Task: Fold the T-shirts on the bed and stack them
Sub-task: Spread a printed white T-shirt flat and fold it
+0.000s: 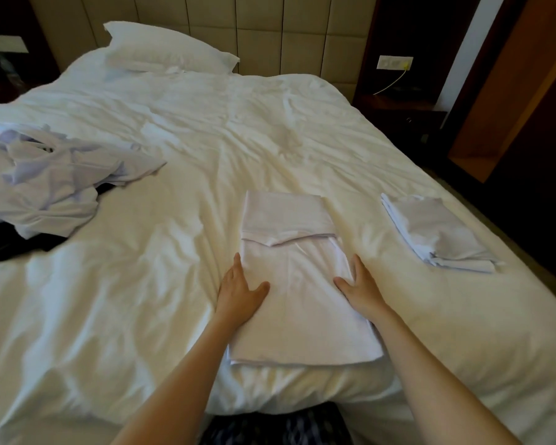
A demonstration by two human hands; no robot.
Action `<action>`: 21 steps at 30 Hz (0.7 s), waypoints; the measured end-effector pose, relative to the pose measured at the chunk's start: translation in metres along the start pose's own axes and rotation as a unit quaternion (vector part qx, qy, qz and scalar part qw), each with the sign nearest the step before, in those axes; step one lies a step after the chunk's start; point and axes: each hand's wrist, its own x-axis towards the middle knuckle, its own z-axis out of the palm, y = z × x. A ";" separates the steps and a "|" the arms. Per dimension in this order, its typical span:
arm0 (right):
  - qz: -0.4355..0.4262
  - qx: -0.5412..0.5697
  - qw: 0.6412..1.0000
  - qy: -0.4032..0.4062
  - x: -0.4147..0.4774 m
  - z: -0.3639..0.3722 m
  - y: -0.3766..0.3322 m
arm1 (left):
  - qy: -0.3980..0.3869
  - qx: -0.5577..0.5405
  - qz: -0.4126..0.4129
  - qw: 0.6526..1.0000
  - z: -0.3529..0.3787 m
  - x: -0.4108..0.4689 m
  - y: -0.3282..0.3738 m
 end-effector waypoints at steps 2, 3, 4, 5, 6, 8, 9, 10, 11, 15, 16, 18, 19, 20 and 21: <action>0.012 0.048 0.999 -0.002 -0.012 0.001 0.004 | 0.002 -0.037 -0.014 0.999 0.000 -0.011 -0.003; 0.020 0.065 0.998 0.000 -0.019 0.000 0.006 | 0.003 -0.059 -0.024 0.998 -0.001 -0.015 -0.005; 0.027 0.077 0.997 0.002 -0.024 -0.001 0.008 | 0.001 -0.088 -0.038 0.995 -0.003 -0.018 -0.007; 0.037 0.085 0.996 0.004 -0.030 -0.002 0.011 | -0.003 -0.122 -0.052 0.991 -0.005 -0.023 -0.009; 0.047 0.093 0.995 0.005 -0.035 -0.004 0.013 | -0.010 -0.154 -0.062 0.986 -0.006 -0.027 -0.010; 0.060 0.105 0.993 0.000 -0.046 -0.007 0.017 | -0.033 -0.210 -0.061 0.975 -0.011 -0.039 -0.012; 0.061 0.108 0.992 -0.011 -0.053 -0.009 0.019 | -0.047 -0.237 -0.056 0.969 -0.013 -0.046 -0.013; 0.057 0.112 0.992 -0.028 -0.059 -0.010 0.020 | -0.059 -0.268 -0.053 0.960 -0.015 -0.053 -0.015; 0.047 0.124 0.990 -0.047 -0.065 -0.011 0.021 | -0.072 -0.300 -0.047 0.950 -0.016 -0.058 -0.018; -0.014 0.195 0.974 -0.111 -0.087 -0.014 0.024 | -0.131 -0.302 -0.028 0.944 -0.024 -0.070 -0.029; -0.009 0.213 0.971 -0.111 -0.089 -0.016 0.024 | -0.147 -0.302 -0.029 0.941 -0.027 -0.071 -0.030; 0.033 0.291 0.949 -0.113 -0.094 -0.022 0.020 | -0.175 -0.280 -0.024 0.944 -0.034 -0.073 -0.034; 0.055 0.338 0.932 -0.122 -0.095 -0.026 0.019 | -0.182 -0.258 -0.008 0.949 -0.038 -0.074 -0.036; 0.069 0.372 0.916 -0.135 -0.097 -0.029 0.018 | -0.185 -0.220 0.023 0.957 -0.042 -0.075 -0.037; 0.075 0.379 0.911 -0.147 -0.096 -0.033 0.018 | -0.180 -0.175 0.063 0.966 -0.045 -0.076 -0.039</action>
